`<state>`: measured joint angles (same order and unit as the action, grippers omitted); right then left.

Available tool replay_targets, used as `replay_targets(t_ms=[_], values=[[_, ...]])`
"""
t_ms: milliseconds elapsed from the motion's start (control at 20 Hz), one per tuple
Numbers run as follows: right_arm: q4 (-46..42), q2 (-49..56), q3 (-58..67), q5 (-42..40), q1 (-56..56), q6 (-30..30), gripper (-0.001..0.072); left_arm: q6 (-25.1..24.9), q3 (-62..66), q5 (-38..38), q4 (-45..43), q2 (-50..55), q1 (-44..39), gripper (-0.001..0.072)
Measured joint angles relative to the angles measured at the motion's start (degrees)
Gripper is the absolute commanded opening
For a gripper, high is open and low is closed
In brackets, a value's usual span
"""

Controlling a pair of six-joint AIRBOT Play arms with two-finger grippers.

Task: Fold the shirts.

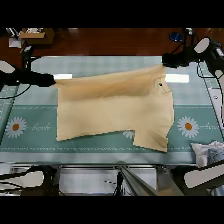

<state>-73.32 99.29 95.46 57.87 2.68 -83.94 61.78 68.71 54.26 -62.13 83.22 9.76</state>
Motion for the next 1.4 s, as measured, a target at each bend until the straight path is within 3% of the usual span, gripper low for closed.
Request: replay_targets(t_ms=[300, 350, 400, 450, 500, 550, 850, 900, 950, 1250, 1400], values=[[-3.67, 0.85, 0.02, 12.0, -0.07, -1.07, 0.0037, 1.62, 0.22, 5.75, -0.44, 1.95, -0.02, 0.0021], [-4.04, 1.2, -0.02, 12.94, -0.09, -1.31, 0.008, 2.27, 0.22, 5.81, -0.46, 2.49, -0.04, 0.0024], [-4.31, 1.57, -0.02, 13.38, -0.13, -1.66, 0.026, 2.97, 0.24, 6.08, -0.46, 2.91, -0.07, 0.0088], [-4.48, 1.86, 0.0, 13.88, -0.11, -1.75, 0.0381, 3.37, 0.37, 6.6, -0.5, 3.13, 0.02, 0.027], [-4.66, 1.97, 0.11, 14.51, 0.02, -1.55, 0.0392, 3.85, 0.76, 7.54, -0.7, 3.21, 0.28, 0.0402], [-5.05, 1.92, 0.28, 15.67, 0.28, -0.76, 0.0391, 4.15, 1.38, 9.03, -1.16, 3.21, 0.76, 0.0431], [-11.91, -3.76, -2.58, 29.24, 6.1, 3.52, 0.0406, 6.84, -3.06, 24.28, -4.26, -2.64, 10.4, 0.0452], [-10.56, -5.49, -4.76, 30.4, 7.85, 4.22, 0.0478, 7.02, -6.99, 25.66, -3.72, -4.94, 12.72, 0.0575], [-8.63, -7.45, -7.69, 31.04, 9.84, 4.96, 0.0478, 7.1, -11.13, 26.71, -3.34, -7.06, 14.75, 0.0675], [2.38, -16.81, -24.9, 28.76, 20.17, 9.62, 0.0478, 6.71, -34.05, 29.09, 0.15, -16.17, 22.56, 0.0674], [5.75, -18.99, -28.87, 27.15, 22.56, 11.06, 0.0477, 6.14, -39.6, 26.14, 3.41, -17.25, 23.41, 0.0666]])
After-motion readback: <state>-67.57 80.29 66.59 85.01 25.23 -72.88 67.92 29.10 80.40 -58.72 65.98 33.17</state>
